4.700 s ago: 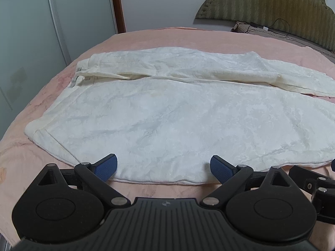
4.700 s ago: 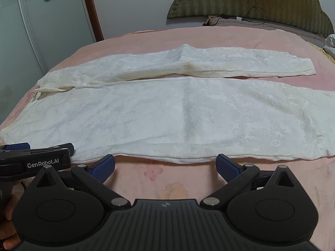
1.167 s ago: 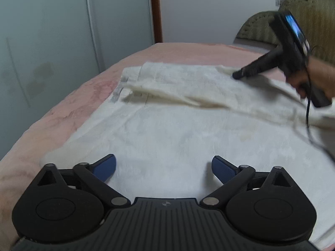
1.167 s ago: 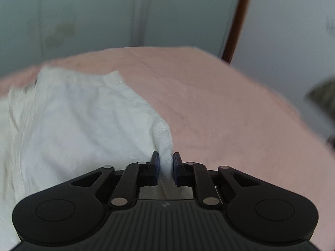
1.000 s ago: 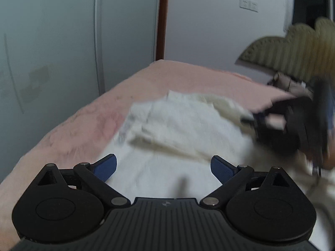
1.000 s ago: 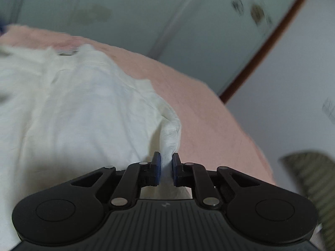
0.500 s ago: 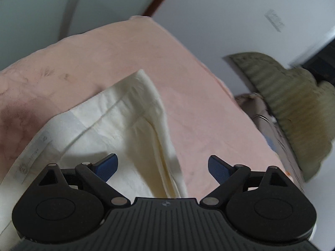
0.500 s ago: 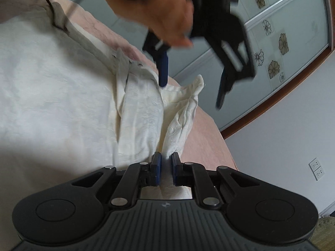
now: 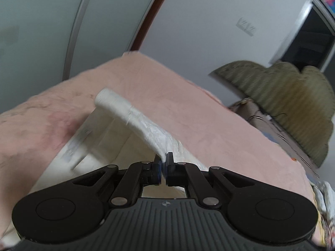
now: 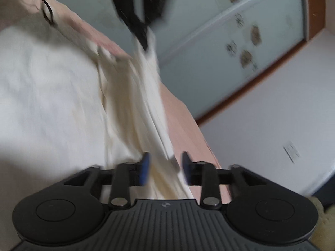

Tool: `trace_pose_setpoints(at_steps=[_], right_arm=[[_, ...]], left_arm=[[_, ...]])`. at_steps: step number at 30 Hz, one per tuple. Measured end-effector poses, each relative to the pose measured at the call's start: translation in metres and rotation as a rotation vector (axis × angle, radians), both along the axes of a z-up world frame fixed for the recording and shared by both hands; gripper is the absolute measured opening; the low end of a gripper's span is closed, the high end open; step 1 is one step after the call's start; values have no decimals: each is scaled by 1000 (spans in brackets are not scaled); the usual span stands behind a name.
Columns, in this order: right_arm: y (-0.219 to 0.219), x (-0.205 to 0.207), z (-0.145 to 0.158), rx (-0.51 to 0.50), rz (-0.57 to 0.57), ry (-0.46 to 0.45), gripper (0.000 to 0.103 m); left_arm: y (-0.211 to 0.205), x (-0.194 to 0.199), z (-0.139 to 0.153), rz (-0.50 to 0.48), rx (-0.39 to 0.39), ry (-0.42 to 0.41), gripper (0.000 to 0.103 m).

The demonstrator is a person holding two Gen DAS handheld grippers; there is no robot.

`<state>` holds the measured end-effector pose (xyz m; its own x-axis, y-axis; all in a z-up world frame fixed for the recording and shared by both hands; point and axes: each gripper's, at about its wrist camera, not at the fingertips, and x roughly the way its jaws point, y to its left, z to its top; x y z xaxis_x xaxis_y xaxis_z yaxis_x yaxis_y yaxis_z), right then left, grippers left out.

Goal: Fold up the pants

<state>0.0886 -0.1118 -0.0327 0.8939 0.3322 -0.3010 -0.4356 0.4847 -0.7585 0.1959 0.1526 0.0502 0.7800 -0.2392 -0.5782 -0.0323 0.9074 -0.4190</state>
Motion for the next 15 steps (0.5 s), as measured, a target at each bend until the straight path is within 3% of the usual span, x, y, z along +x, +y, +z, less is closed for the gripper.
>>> trace_pose_setpoints(at_steps=[6,8,9,15], right_arm=[[-40,7,-4,-34,-165,34,42],[-47,13,-1,-4,-209,93,26],[-49,14,1,14,-225,120,9],[-40,-26,16,14,-240,117,5]], left_arm=[[10,-49,-7,-9,-5,-16,3],[13,-54,-11,-4,-24,7,3],[15,-56,-13,-5,-38,17,3],[28,-77,-13,5,-49,11,3]])
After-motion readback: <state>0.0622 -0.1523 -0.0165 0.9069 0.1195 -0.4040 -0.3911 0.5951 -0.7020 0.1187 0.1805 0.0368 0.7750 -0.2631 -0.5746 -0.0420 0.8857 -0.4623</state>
